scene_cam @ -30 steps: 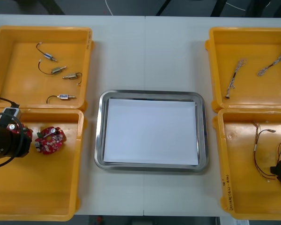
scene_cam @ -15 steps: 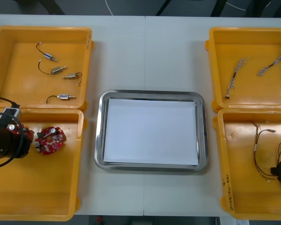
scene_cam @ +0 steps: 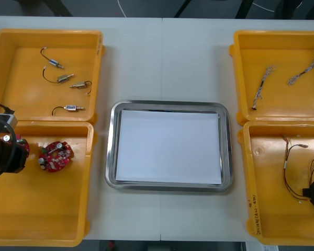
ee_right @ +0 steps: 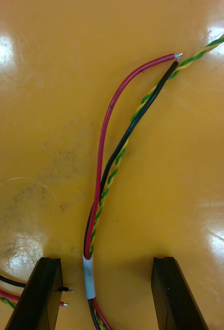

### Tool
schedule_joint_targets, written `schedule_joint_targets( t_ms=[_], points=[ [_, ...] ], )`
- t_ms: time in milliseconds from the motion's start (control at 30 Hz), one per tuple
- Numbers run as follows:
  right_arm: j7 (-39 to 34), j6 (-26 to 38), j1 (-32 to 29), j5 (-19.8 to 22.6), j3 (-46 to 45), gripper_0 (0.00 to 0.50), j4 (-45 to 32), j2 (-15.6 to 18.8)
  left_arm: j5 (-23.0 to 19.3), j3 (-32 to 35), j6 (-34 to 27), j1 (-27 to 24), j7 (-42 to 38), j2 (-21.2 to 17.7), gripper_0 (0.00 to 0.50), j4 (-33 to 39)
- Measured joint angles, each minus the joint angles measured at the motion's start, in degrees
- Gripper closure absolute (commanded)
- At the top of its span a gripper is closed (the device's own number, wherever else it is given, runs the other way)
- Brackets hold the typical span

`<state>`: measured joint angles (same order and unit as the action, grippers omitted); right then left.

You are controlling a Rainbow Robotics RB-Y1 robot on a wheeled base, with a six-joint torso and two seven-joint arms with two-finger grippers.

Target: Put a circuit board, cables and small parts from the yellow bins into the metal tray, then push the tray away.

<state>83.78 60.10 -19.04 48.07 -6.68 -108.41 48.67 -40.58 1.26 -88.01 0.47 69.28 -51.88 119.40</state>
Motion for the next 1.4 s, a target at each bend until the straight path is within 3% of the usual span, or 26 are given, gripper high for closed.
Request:
schedule_joint_targets(
  t_ms=[33, 67, 433, 833, 1400],
  points=[
    [0.0, 0.0, 0.0, 0.0, 0.0, 0.197, 0.0, 0.0, -0.6, 0.8, -0.8, 0.0, 0.0, 0.0, 0.500, 0.5],
    [0.1, 0.0, 0.0, 0.0, 0.0, 0.500, 0.0, 0.0, -1.4, 1.7, -1.9, 0.0, 0.0, 0.0, 0.500, 1.3],
    [0.1, -1.3, -0.4, 0.0, 0.4, 0.500, 0.0, 0.2, -3.8, 6.2, -14.0, -1.2, 0.0, 0.0, 0.500, 8.8],
    [0.1, -1.3, -0.5, 0.6, 0.4, 0.500, -0.1, 0.4, -8.3, 6.0, -21.3, -9.5, 0.0, 0.0, 0.500, 9.8],
    [0.1, -1.3, -0.5, 0.9, 0.4, 0.500, -0.2, 0.5, -8.5, -8.0, -21.5, -25.4, 0.0, 0.9, 0.500, 9.9]
  ],
)
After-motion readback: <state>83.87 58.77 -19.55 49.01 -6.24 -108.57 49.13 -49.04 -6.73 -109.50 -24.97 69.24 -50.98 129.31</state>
